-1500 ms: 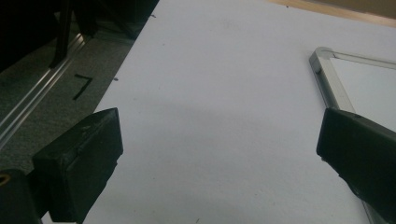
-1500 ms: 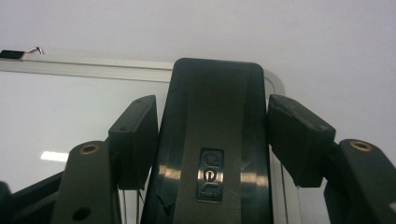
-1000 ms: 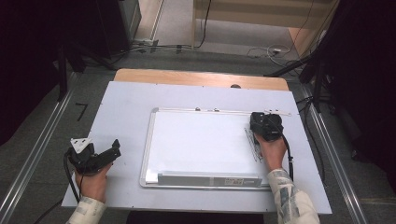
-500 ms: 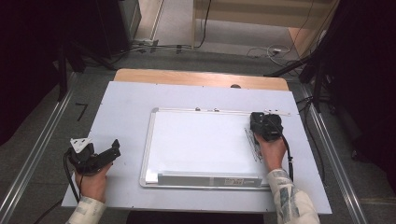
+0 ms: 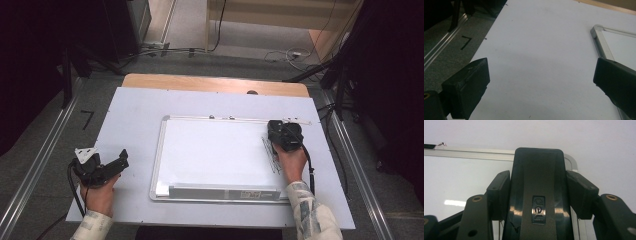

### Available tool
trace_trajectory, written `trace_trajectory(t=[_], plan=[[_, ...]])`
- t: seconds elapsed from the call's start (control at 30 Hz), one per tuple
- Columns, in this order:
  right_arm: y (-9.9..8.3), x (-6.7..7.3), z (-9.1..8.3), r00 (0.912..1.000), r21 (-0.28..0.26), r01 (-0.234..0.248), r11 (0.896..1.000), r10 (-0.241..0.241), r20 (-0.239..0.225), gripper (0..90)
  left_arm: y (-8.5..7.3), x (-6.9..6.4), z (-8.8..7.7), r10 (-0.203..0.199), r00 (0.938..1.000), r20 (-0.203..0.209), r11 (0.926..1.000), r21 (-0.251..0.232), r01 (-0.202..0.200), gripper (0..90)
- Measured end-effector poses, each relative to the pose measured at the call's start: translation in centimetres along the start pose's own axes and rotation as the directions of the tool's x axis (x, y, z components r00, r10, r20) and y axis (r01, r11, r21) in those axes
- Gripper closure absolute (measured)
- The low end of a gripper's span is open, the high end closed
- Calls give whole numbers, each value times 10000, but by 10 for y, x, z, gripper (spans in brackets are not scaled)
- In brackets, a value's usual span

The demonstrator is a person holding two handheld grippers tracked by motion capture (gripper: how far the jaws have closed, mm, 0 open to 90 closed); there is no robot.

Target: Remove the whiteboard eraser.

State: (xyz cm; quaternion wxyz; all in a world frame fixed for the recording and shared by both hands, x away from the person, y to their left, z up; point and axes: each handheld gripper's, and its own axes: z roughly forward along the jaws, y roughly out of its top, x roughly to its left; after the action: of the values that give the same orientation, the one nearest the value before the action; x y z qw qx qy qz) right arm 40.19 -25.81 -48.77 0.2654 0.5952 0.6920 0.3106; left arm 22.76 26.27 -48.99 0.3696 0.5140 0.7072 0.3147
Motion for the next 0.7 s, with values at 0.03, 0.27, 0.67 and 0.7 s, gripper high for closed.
trace_trajectory(t=[0.03, 0.27, 0.67, 0.7], plan=[[0, 0, 0, 10000, 13, 11, 10000, -11, -21, 383, 0, 0, 0, 5, 10000, 1, 10000, 15, -5, 6], [3, 2, -15, 9997, -315, 75, 9995, -82, -238, 383, 0, 1, 0, -51, 10000, 17, 10000, 5, 51, 9], [-3, -2, -44, 9985, -493, 69, 9988, -95, -544, 382, 1, 1, 0, -55, 10000, 62, 10000, -2, 55, 10], [-4, -2, -47, 9983, -519, 39, 9986, -69, -581, 382, 1, 1, 0, -84, 9999, 57, 10000, -28, 85, 10]])
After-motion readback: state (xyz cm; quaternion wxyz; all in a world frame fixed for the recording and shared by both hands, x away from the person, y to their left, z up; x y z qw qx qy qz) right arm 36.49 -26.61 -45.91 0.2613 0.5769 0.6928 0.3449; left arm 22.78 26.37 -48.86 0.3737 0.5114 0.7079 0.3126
